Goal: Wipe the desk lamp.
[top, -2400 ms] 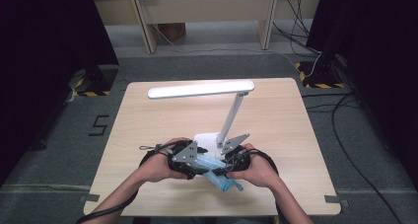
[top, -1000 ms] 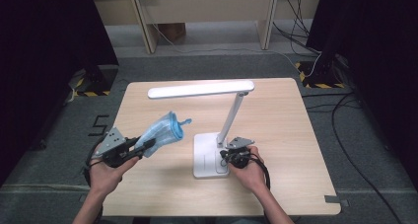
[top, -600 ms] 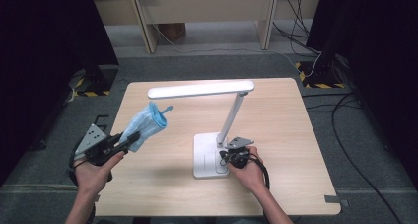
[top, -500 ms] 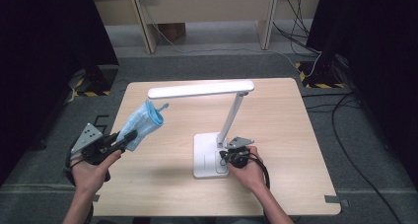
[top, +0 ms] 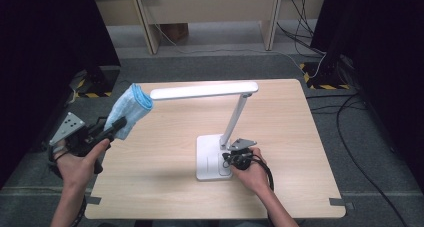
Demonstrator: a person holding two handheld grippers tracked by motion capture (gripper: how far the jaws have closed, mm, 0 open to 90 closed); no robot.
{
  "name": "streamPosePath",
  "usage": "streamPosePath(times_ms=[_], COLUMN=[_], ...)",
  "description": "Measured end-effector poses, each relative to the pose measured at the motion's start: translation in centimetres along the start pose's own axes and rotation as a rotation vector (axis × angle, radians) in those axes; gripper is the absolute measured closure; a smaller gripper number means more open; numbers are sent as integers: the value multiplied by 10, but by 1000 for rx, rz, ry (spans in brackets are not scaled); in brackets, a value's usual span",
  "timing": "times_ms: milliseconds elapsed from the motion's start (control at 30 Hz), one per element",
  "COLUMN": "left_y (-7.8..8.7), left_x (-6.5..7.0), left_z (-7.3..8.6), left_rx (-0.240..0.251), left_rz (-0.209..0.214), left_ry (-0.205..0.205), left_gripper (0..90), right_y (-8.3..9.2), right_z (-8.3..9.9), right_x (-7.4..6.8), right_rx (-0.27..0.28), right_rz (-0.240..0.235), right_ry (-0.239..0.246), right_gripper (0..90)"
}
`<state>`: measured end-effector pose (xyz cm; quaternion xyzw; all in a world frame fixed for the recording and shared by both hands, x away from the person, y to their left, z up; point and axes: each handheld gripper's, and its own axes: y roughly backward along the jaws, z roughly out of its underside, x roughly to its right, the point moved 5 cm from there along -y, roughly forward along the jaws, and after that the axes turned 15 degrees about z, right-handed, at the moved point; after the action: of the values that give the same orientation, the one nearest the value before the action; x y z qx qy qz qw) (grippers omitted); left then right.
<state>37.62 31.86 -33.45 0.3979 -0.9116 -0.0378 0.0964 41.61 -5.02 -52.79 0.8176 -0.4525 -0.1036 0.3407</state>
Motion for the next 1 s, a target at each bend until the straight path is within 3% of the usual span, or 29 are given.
streamPosePath(times_ms=[300, 433, 667, 1000], left_y=[4, -2, -13, -39], left_x=[-1, 4, 15, 42], left_z=[-24, -31, -40, -65], left_rx=[39, 46, 39, 1], left_rz=[-67, -67, -34, 18], left_ry=[-11, -24, -36, -115], left_gripper=[715, 715, 714, 712], right_y=[0, 0, 0, 0], right_z=[0, 0, 0, -1], right_x=[0, 0, 0, 0], right_rx=[1, 2, 0, -2], right_rz=[0, 1, 2, 3], right_ry=[0, 2, 3, 12], right_gripper=[900, 900, 900, 900])
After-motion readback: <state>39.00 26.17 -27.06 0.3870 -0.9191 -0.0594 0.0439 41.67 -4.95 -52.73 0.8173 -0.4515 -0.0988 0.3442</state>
